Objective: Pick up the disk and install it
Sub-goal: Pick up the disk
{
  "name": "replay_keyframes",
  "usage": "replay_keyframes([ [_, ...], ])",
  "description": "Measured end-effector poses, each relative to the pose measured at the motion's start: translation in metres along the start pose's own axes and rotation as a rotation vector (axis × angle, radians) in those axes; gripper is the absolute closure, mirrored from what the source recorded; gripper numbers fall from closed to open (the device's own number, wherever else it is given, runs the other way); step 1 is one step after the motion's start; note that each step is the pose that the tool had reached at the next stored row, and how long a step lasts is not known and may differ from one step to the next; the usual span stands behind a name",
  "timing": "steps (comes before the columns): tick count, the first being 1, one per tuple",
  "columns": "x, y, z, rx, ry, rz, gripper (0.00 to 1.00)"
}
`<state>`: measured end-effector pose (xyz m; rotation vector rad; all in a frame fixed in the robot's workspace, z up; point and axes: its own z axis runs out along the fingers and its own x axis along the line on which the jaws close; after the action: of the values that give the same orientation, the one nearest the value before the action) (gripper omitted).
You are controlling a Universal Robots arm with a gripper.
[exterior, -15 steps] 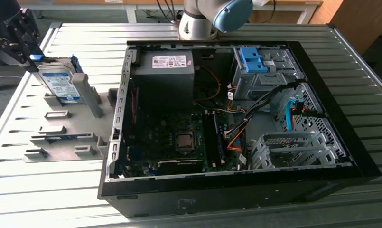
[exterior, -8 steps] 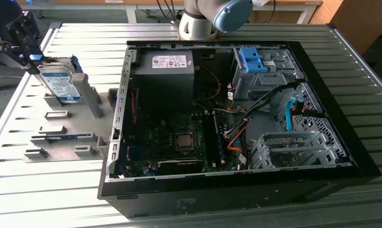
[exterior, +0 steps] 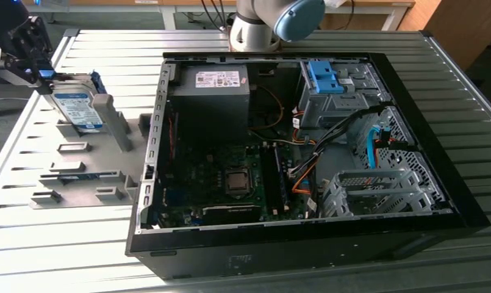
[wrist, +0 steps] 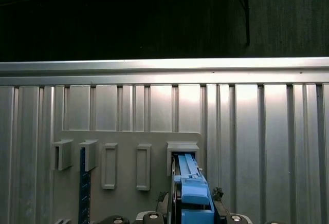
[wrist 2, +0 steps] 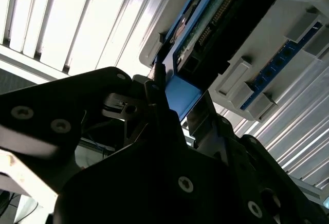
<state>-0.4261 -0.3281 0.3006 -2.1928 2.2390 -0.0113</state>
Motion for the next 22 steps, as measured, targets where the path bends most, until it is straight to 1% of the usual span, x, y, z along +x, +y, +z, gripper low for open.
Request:
replay_keyframes([
  [3, 0.0, 0.0, 0.0014, -0.0008, -0.0002, 0.0, 0.57],
  [8, 0.0, -0.0002, 0.0046, -0.0112, 0.0002, 0.001, 0.57],
  [10, 0.0, -0.0001, 0.0062, -0.0126, 0.0003, 0.001, 0.57],
  [11, -0.0001, -0.0002, 0.009, -0.0135, 0.0002, 0.001, 0.57],
  [22, -0.0012, -0.0003, 0.0116, -0.0136, 0.0015, 0.001, 0.57],
])
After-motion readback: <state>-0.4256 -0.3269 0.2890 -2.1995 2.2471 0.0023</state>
